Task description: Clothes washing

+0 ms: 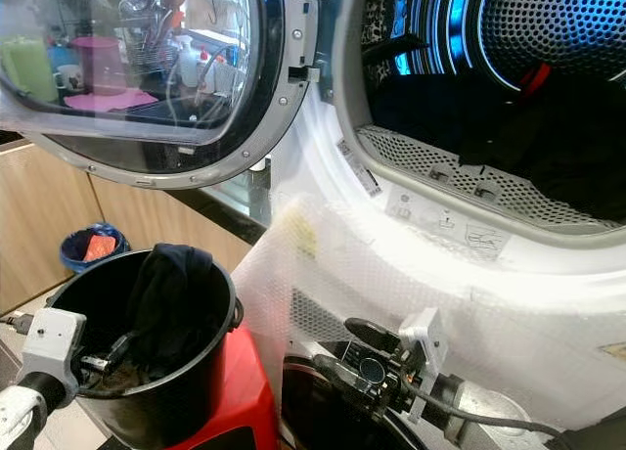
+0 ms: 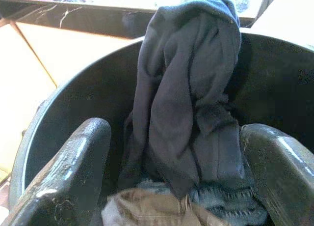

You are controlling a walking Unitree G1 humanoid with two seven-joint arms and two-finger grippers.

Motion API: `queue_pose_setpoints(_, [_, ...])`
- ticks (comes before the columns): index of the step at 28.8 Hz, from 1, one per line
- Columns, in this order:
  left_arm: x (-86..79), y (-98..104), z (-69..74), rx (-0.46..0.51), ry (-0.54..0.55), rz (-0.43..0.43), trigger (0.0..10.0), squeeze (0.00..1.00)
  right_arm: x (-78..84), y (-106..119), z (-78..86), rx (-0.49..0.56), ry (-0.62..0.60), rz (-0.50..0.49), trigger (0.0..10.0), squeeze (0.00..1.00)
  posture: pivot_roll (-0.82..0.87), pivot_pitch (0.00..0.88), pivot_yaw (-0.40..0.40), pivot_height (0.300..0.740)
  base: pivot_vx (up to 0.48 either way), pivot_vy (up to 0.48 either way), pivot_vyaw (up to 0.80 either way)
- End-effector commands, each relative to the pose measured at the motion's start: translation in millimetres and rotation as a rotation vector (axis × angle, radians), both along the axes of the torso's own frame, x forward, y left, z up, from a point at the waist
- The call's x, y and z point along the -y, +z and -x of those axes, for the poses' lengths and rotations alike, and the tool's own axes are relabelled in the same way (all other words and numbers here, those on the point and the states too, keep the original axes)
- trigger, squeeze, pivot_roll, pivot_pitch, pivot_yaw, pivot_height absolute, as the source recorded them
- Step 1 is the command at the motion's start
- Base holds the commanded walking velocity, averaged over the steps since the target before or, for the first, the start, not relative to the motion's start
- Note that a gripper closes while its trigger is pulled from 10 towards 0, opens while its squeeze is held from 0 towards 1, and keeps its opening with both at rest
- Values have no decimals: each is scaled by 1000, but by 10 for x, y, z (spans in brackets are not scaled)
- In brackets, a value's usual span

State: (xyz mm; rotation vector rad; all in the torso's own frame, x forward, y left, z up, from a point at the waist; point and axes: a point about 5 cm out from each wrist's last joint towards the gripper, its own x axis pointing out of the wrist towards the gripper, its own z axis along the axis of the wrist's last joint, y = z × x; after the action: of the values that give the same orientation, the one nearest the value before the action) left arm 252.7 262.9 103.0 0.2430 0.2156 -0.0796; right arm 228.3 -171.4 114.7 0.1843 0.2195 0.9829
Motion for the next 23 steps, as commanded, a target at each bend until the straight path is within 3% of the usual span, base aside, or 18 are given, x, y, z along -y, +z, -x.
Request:
queue_pose_setpoints(1, [-56,24,-62,5,-15,-22,10000,1000,32,60,16,32,-4,26,10000,0,94,0,-123,740,0,0,0])
queue_pose_setpoints(8, [-130,72,-308,10,-58,-55,10000,1000,21,113,87,49,-29,21,10000,0,58,4,-105,740,0,0,0])
queue_pose_setpoints(14, [-173,107,-464,-7,-72,-92,10000,1000,-35,251,205,74,-40,-10,10000,0,23,70,-93,740,0,0,0])
queue_pose_setpoints(15, [-180,110,-476,-7,-74,-89,10000,549,-39,269,223,76,-39,-13,10000,0,17,83,-94,740,0,0,0])
queue_pose_setpoints(16, [-199,120,-511,-11,-81,-91,10000,0,-62,308,249,83,-37,-15,10000,0,9,97,-94,740,0,0,0])
queue_pose_setpoints(23, [-273,190,-704,-26,-104,-88,10000,0,-141,525,346,106,-20,-32,10000,0,-17,181,-105,740,0,0,0])
